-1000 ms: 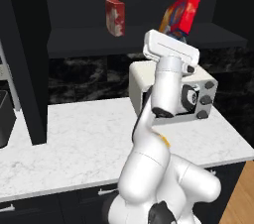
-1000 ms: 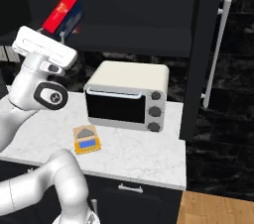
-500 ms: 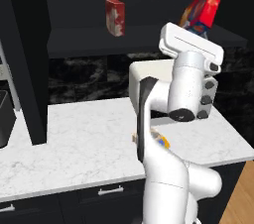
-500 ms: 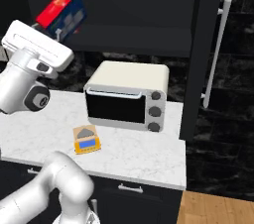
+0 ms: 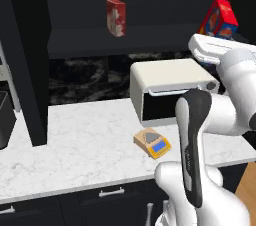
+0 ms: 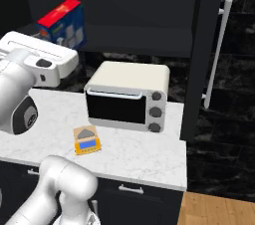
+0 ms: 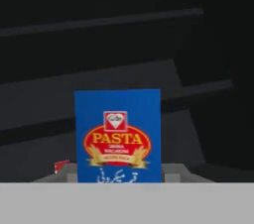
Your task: Pick the boxed food and place it on the digital scale for weighing, and close the cabinet.
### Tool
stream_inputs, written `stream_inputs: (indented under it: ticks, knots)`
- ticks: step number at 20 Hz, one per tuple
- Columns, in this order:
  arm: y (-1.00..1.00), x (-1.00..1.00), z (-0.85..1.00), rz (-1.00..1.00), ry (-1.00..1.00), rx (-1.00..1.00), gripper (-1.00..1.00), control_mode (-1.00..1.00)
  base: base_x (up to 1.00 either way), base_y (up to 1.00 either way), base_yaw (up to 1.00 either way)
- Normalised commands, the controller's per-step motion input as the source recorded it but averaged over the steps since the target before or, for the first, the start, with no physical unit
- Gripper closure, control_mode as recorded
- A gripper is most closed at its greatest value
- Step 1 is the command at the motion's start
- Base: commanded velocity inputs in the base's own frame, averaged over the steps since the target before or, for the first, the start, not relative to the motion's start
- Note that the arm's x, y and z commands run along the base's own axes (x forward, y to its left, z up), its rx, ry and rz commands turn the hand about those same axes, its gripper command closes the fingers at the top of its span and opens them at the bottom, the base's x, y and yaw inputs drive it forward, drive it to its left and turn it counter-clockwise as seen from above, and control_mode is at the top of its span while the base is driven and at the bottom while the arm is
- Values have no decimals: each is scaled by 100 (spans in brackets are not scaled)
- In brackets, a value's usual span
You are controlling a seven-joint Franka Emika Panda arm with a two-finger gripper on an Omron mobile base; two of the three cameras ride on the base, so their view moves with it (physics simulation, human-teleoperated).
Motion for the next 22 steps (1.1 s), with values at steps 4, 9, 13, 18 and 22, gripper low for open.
stream_inputs:
  ticks: [4, 9, 13, 18, 22]
  knots:
    - [0, 0, -21, 44, 30, -15, 100, -100, 0, 0, 0]
    - [1, 3, -69, 47, 12, -6, 100, -100, 0, 0, 0]
    - [3, 32, -95, 42, 17, 0, 100, -100, 0, 0, 0]
    - [24, 49, -90, 35, 7, 0, 100, -100, 0, 0, 0]
    - [11, 45, -82, 31, 0, 0, 100, -100, 0, 0, 0]
